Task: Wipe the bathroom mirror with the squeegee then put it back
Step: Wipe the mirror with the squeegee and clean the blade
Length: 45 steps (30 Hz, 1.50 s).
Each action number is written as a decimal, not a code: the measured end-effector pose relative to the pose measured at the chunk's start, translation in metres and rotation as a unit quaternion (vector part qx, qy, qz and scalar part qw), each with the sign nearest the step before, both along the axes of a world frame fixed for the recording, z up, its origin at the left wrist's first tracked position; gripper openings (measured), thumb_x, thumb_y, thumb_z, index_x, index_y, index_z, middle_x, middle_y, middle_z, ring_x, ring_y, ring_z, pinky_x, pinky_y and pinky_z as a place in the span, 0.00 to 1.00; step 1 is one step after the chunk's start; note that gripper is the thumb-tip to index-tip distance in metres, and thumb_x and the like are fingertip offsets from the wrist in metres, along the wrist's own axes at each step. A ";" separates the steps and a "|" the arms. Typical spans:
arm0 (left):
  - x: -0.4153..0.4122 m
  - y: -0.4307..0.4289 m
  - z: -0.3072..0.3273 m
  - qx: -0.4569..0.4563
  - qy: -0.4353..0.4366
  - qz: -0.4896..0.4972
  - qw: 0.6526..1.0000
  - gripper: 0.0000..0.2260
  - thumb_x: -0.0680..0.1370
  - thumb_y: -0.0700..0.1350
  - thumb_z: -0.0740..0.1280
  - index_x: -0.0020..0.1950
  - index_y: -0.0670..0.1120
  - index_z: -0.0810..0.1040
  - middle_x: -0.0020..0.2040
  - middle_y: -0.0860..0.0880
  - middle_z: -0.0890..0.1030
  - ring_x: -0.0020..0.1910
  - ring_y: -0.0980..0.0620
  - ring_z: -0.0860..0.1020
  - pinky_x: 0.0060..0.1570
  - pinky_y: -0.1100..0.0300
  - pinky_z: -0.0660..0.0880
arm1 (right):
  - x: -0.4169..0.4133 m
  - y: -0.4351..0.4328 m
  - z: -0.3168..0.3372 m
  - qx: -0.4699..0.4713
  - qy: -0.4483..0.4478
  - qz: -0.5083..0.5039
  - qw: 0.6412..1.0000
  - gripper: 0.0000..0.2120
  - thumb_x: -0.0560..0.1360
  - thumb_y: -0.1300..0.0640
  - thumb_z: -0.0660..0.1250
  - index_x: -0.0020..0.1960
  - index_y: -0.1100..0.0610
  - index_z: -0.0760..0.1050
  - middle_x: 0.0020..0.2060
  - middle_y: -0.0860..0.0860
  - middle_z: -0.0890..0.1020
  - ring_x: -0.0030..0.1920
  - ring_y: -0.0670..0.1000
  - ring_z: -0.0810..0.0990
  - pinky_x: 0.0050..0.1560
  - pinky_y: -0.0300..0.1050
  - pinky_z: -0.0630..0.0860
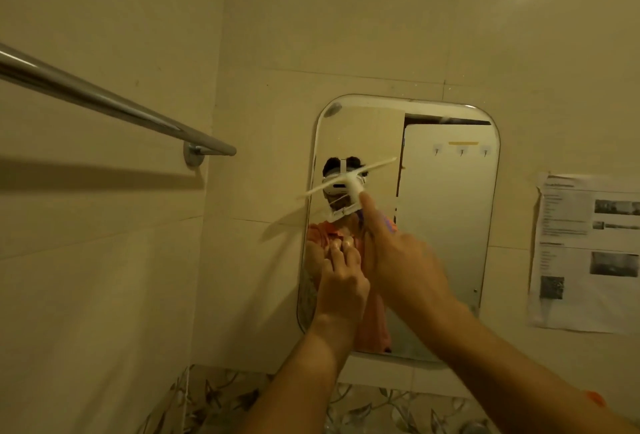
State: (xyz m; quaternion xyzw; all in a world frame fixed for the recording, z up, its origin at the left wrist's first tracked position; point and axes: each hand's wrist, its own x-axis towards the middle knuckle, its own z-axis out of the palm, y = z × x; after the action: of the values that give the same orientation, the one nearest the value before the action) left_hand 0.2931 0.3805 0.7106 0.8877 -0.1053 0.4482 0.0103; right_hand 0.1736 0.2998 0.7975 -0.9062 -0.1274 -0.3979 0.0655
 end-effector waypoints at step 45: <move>0.001 0.003 -0.049 -0.010 0.055 0.000 0.998 0.26 0.67 0.44 0.82 0.63 0.39 0.82 0.65 0.34 0.78 0.64 0.31 0.77 0.53 0.37 0.80 | -0.015 -0.009 -0.048 -0.035 0.089 -0.043 0.994 0.41 0.85 0.46 0.57 0.74 0.41 0.22 0.42 0.48 0.71 0.30 0.42 0.68 0.29 0.32 0.64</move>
State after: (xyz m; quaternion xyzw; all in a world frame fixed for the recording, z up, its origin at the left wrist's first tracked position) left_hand 0.2944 0.3834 0.6614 0.9107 -0.0998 0.4000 0.0251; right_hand 0.1588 0.2912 0.7499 -0.9445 -0.0958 -0.3131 0.0274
